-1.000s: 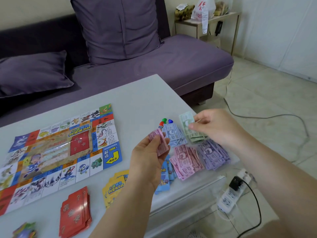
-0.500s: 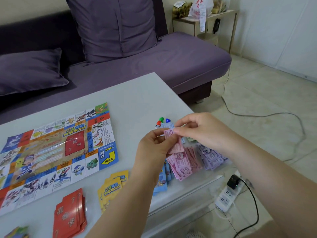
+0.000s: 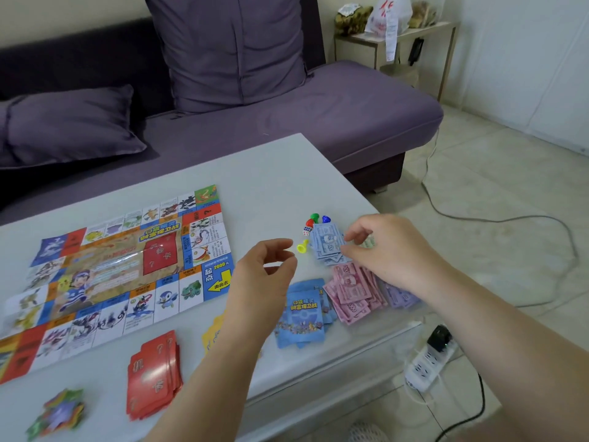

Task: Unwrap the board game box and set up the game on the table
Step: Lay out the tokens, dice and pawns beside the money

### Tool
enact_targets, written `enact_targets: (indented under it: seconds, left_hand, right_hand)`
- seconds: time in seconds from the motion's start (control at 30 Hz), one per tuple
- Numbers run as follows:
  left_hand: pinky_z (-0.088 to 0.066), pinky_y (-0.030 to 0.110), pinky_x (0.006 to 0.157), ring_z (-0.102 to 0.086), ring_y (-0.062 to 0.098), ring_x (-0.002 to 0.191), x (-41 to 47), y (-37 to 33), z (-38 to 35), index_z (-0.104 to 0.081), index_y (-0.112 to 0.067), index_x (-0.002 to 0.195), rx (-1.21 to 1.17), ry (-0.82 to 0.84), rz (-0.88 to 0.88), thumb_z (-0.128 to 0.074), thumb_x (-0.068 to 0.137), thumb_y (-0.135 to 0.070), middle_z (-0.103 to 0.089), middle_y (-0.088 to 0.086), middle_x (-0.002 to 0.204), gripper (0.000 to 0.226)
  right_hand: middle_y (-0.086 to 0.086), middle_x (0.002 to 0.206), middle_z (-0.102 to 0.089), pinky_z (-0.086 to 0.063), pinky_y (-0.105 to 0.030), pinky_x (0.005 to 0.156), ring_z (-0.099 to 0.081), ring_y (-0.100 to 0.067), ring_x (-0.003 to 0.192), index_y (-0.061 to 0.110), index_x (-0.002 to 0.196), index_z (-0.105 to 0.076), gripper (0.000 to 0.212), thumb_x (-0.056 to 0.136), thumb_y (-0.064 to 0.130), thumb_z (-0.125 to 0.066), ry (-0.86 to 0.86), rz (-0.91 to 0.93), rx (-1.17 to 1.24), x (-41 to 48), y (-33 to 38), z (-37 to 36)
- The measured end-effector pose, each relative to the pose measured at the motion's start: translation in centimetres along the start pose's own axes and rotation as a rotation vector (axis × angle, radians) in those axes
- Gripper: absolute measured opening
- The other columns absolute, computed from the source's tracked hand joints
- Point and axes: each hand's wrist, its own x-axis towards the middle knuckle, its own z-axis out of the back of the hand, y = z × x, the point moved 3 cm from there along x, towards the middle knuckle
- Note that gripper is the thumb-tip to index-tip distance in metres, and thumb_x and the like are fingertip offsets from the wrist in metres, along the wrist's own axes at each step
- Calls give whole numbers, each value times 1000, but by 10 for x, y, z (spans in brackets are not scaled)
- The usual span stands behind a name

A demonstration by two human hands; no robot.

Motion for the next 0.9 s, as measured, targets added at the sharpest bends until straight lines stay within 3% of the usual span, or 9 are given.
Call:
enact_targets:
  seconds: [0.1, 0.27, 0.43, 0.57, 0.63, 0.77, 0.83, 0.9]
  left_hand:
    - [-41, 5, 51, -59, 6, 75, -5, 1, 16, -63, -29, 101, 32, -27, 2, -58, 91, -15, -65, -10, 89, 18]
    - [-40, 8, 48, -59, 11, 73, -17, 5, 62, -62, -32, 100, 77, -88, 15, -57, 92, -18, -64, -12, 87, 16]
    - [-36, 9, 42, -55, 0, 58, -37, 18, 128, -62, -32, 100, 180, -197, 9, -59, 91, -19, -65, -13, 84, 16]
    - [-41, 16, 50, -59, 4, 68, -62, 35, 178, -60, -33, 98, 272, -234, 42, -57, 92, -20, -64, -16, 88, 15]
    - [-39, 15, 49, -57, 4, 66, -74, 46, 201, -60, -32, 100, 299, -251, 65, -57, 92, -20, -63, -16, 88, 15]
    - [-40, 17, 54, -58, 6, 69, -97, 68, 241, -60, -31, 102, 300, -319, 106, -56, 92, -19, -62, -17, 87, 16]
    - [-40, 17, 56, -59, 5, 71, -107, 78, 259, -60, -30, 102, 293, -370, 120, -56, 92, -19, -62, -16, 87, 16]
    - [-41, 18, 57, -59, 5, 73, -114, 86, 274, -60, -29, 105, 298, -405, 137, -55, 92, -19, -62, -17, 87, 17]
  right_hand:
    - [14, 77, -61, -36, -5, 60, -54, 0, 72, 23, 88, -68, 8, 82, 27, -70, -23, 53, 57, -1, 19, -7]
    - [17, 69, -58, -36, -2, 57, -51, 15, 61, 20, 82, -68, 2, 82, 21, -70, -23, 139, 152, 2, 67, -28]
    - [14, 75, -61, -36, -4, 57, -50, 8, 59, 18, 92, -71, 8, 85, 20, -67, 166, 260, 115, -17, 125, -76]
    - [15, 75, -58, -35, -5, 59, -46, 8, 59, 20, 98, -70, 13, 86, 23, -66, 315, 334, 6, -42, 157, -116]
    - [16, 76, -57, -39, -12, 63, -47, 6, 61, 20, 99, -69, 14, 86, 23, -65, 383, 342, -37, -53, 172, -132]
    - [4, 107, -63, -43, -20, 72, -56, -9, 89, 18, 118, -62, 36, 85, 29, -68, 467, 287, -163, -68, 198, -152]
    - [-4, 127, -53, -44, -27, 88, -54, -19, 111, 16, 130, -52, 53, 84, 37, -67, 483, 267, -295, -71, 209, -161]
    - [-9, 137, -41, -42, -33, 94, -48, -25, 120, 13, 137, -43, 63, 85, 43, -62, 527, 237, -418, -73, 217, -170]
